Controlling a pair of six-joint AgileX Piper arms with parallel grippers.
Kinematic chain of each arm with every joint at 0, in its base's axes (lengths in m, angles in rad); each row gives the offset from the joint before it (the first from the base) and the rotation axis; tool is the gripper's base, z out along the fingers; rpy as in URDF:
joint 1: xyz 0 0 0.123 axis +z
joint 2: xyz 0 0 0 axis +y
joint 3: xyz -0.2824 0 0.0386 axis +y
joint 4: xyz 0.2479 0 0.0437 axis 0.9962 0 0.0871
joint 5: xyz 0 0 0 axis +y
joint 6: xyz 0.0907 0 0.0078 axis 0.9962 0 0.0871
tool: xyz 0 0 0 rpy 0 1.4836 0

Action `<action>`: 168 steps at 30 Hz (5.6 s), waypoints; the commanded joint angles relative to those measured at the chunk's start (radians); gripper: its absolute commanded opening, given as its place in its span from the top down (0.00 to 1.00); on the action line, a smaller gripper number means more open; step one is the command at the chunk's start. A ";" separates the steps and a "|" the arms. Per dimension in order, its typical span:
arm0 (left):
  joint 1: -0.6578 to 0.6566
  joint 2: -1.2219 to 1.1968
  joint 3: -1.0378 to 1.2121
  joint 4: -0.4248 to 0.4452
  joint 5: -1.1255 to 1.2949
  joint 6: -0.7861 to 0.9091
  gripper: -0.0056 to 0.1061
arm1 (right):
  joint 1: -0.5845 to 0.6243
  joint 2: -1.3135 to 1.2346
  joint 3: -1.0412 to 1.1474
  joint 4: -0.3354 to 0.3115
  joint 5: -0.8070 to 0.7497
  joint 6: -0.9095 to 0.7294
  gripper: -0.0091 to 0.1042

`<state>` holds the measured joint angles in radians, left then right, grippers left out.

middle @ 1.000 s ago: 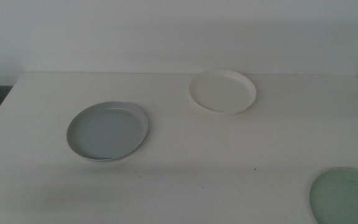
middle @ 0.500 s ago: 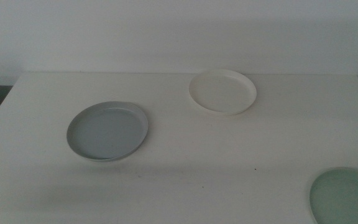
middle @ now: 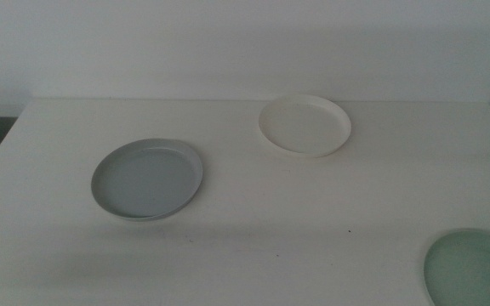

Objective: Stack the three bowls on top of each other.

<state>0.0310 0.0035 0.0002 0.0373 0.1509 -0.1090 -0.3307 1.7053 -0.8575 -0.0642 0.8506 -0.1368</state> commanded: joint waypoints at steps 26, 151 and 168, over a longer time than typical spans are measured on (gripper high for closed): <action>-0.001 -0.004 0.000 0.000 -0.012 0.000 0.11 | 0.495 -0.002 -0.510 0.249 0.249 0.053 0.94; -0.001 -0.004 0.000 -0.001 -0.012 0.004 0.11 | 0.789 0.156 -0.321 0.366 -0.484 0.122 0.94; -0.001 -0.004 0.000 -0.001 -0.012 0.007 0.11 | 0.789 0.054 -0.344 0.351 -0.412 0.027 0.24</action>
<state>0.0310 0.0035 0.0002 0.0373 0.1509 -0.1008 0.4566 1.8149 -1.1829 0.3001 0.4147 -0.0677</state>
